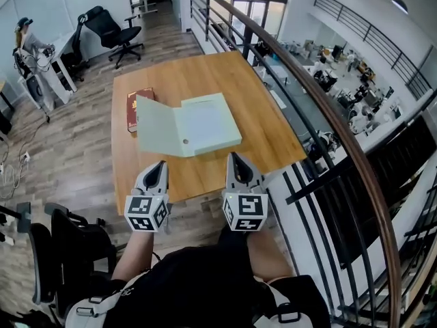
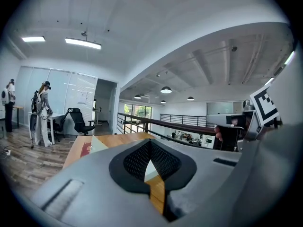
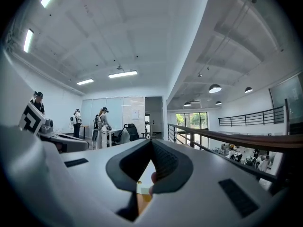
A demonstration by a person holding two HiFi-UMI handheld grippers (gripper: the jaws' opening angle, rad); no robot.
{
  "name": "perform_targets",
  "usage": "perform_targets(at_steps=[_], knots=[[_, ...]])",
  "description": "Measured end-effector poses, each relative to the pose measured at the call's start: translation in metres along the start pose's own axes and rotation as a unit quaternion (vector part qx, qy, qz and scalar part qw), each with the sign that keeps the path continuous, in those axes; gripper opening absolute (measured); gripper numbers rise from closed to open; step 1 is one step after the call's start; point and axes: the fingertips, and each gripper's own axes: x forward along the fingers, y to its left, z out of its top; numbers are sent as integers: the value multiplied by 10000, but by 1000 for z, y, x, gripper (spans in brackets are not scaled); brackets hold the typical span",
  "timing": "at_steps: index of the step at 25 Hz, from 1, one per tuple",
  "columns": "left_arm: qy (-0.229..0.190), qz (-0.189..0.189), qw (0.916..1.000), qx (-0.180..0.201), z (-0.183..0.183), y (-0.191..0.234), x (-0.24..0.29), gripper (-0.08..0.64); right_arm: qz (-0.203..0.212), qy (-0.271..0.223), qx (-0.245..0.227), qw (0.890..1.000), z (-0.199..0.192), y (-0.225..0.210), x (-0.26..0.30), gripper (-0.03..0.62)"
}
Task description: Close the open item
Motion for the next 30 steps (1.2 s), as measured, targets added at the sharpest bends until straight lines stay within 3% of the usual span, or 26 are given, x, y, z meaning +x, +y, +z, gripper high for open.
perform_targets(at_steps=[7, 15, 24, 30], knots=[[75, 241, 9996, 103, 6, 4, 66, -2, 166, 6, 91, 9998, -11, -43, 58, 3], [108, 507, 9985, 166, 36, 2, 157, -2, 605, 172, 107, 9980, -14, -93, 137, 3], [406, 1242, 9914, 22, 41, 5, 226, -2, 1294, 453, 156, 9904, -18, -146, 217, 3], [566, 1852, 9810, 139, 31, 18, 234, -2, 1804, 600, 120, 9817, -41, -152, 257, 3]])
